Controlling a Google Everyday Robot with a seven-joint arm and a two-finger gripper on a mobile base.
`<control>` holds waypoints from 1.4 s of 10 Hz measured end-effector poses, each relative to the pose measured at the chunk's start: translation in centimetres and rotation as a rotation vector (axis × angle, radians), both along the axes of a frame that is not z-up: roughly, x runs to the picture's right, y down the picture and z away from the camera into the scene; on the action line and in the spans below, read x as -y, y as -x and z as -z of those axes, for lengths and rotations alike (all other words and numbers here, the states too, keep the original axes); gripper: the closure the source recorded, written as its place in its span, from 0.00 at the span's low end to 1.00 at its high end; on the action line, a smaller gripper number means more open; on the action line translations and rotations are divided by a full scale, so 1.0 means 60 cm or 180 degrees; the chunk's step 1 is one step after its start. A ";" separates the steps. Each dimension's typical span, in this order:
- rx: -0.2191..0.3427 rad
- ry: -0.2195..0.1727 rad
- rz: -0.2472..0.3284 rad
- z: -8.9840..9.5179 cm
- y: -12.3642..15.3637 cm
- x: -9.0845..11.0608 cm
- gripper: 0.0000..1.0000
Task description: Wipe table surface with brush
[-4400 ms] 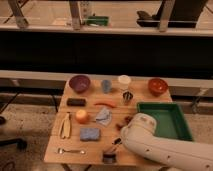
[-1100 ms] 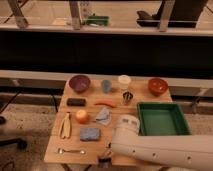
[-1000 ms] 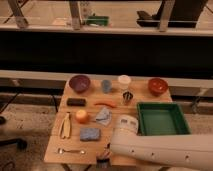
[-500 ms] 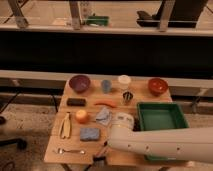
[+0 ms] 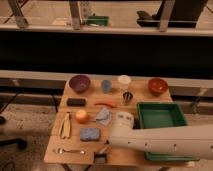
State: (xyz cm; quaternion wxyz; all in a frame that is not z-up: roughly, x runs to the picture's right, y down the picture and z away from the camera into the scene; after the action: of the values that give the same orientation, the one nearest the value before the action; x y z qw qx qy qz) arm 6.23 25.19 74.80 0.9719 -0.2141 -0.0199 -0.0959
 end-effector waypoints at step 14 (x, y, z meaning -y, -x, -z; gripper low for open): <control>-0.0233 -0.0171 -0.0116 0.003 -0.017 0.007 0.46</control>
State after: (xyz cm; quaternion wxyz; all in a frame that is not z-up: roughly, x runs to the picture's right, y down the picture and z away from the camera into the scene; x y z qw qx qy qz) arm 7.22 24.80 74.60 0.9790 -0.1909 0.0143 -0.0708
